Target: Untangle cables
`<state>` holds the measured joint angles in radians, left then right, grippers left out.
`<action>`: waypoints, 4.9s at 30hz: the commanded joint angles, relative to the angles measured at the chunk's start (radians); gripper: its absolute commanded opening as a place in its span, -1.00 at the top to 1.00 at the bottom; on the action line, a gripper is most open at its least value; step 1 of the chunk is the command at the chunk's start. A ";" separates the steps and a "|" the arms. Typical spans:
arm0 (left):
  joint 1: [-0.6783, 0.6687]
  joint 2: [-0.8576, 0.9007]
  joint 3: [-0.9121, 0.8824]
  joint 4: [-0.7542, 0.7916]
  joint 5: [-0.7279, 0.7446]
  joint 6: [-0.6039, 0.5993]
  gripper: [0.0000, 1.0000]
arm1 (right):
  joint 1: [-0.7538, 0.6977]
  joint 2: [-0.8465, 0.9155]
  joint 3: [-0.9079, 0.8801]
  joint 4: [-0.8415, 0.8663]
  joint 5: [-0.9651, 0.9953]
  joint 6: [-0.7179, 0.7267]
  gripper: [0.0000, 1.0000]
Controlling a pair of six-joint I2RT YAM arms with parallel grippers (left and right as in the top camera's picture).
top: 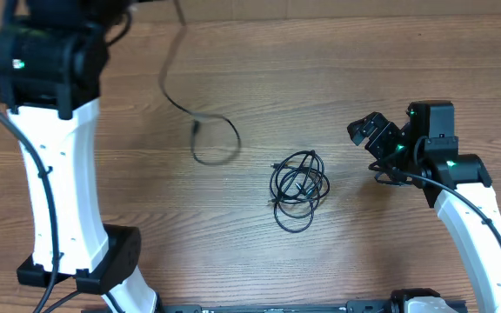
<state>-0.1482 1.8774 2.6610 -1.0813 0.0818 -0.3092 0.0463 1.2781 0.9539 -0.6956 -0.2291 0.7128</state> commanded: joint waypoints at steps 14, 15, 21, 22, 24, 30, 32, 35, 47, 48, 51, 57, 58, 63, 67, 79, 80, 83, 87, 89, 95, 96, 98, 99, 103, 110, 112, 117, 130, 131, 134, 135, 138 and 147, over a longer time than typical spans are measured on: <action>0.095 0.183 -0.146 -0.232 -0.383 -0.054 0.76 | -0.003 -0.008 0.015 0.005 0.003 -0.008 -1.00; 0.092 0.201 -0.149 -0.251 -0.351 -0.054 0.72 | -0.003 -0.008 0.015 0.005 0.003 -0.008 -0.99; 0.089 0.293 -0.152 -0.404 -0.248 -0.053 0.41 | -0.003 -0.008 0.015 0.005 0.003 -0.008 -1.00; 0.089 0.303 -0.153 -0.438 -0.230 -0.046 0.20 | -0.003 -0.008 0.015 0.005 0.003 -0.008 -1.00; 0.089 0.331 -0.153 -0.506 -0.191 -0.024 -0.01 | -0.003 -0.008 0.015 0.005 0.003 -0.008 -0.99; 0.089 0.426 -0.158 -0.608 -0.172 -0.008 -0.29 | -0.003 -0.008 0.015 0.005 0.003 -0.008 -1.00; 0.095 0.455 -0.172 -0.609 -0.227 -0.005 -0.40 | -0.003 -0.008 0.015 0.005 0.003 -0.008 -1.00; 0.111 0.488 -0.192 -0.609 -0.285 0.035 -0.53 | -0.003 -0.008 0.015 0.005 0.003 -0.008 -0.99; 0.207 0.539 -0.194 -0.574 -0.190 0.299 -0.54 | -0.003 -0.008 0.015 0.005 0.003 -0.008 -1.00; 0.213 0.554 -0.194 -0.566 -0.185 0.303 -0.54 | -0.003 -0.008 0.015 0.005 0.003 -0.008 -1.00; 0.216 0.591 -0.194 -0.539 -0.144 0.345 -0.52 | -0.003 -0.008 0.015 0.005 0.003 -0.008 -1.00; 0.214 0.681 -0.194 -0.468 -0.077 0.413 -0.34 | -0.003 -0.008 0.015 0.005 0.003 -0.008 -1.00; 0.214 0.695 -0.194 -0.460 -0.077 0.415 -0.35 | -0.003 -0.008 0.015 0.005 0.003 -0.008 -1.00; 0.216 0.768 -0.194 -0.409 -0.171 0.399 0.92 | -0.003 -0.008 0.015 0.005 0.003 -0.008 -1.00; 0.227 0.770 -0.189 -0.383 -0.249 0.314 0.92 | -0.003 -0.008 0.015 0.005 0.003 -0.008 -1.00; 0.229 0.605 0.155 -0.433 -0.008 0.208 0.91 | -0.003 -0.008 0.015 0.005 0.003 -0.008 -1.00; 0.229 0.579 0.191 -0.424 0.031 0.175 0.92 | -0.003 -0.008 0.015 0.005 0.003 -0.008 -1.00; 0.229 0.502 0.277 -0.367 0.151 0.055 0.92 | -0.003 -0.008 0.015 0.005 0.003 -0.008 -1.00; 0.227 0.421 0.337 -0.251 0.319 -0.061 0.92 | -0.003 -0.008 0.015 0.005 0.003 -0.008 -0.99; 0.224 0.390 0.338 -0.193 0.397 -0.095 0.92 | -0.003 -0.008 0.015 0.005 0.003 -0.008 -1.00; 0.174 0.387 0.336 -0.105 0.600 -0.190 0.92 | -0.003 -0.008 0.015 0.005 0.003 -0.008 -1.00; 0.163 0.391 0.336 -0.099 0.597 -0.189 0.92 | -0.003 -0.008 0.015 0.005 0.003 -0.008 -1.00; 0.136 0.395 0.332 -0.082 0.569 -0.189 0.92 | -0.003 -0.008 0.015 0.005 0.003 -0.008 -1.00; 0.124 0.395 0.327 -0.066 0.557 -0.188 0.92 | -0.003 -0.008 0.015 0.005 0.003 -0.008 -1.00; 0.090 0.402 0.302 0.030 0.512 -0.176 0.92 | -0.003 -0.008 0.015 0.005 0.003 -0.008 -1.00; 0.124 0.441 0.241 0.101 0.300 -0.116 0.92 | -0.003 -0.008 0.015 0.005 0.003 -0.008 -1.00; 0.165 0.459 0.226 0.098 0.229 -0.073 0.92 | -0.003 -0.008 0.015 0.005 0.003 -0.008 -1.00; 0.302 0.489 0.151 0.108 0.164 -0.083 0.91 | -0.003 -0.008 0.015 0.005 0.003 -0.008 -0.99; 0.658 0.596 0.074 -0.087 0.057 -0.007 -0.16 | -0.003 -0.008 0.015 0.005 0.003 -0.008 -1.00; 0.670 0.596 0.074 -0.108 0.060 -0.008 -0.14 | -0.003 -0.008 0.015 0.005 0.003 -0.008 -1.00; 0.687 0.596 0.074 -0.154 0.166 0.014 -0.04 | -0.003 -0.008 0.015 0.005 0.003 -0.008 -1.00; 0.686 0.596 0.074 -0.170 0.233 0.043 -0.04 | -0.003 -0.008 0.015 0.005 0.003 -0.008 -1.00; 0.667 0.602 0.072 -0.195 0.388 0.132 -0.05 | -0.003 -0.008 0.015 0.005 0.003 -0.008 -1.00; 0.464 0.603 -0.018 -0.238 0.343 0.226 -0.21 | -0.003 -0.008 0.015 0.005 0.003 -0.008 -1.00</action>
<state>0.4011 2.4737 2.6724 -1.3067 0.4198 -0.1520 0.0463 1.2781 0.9539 -0.6956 -0.2291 0.7128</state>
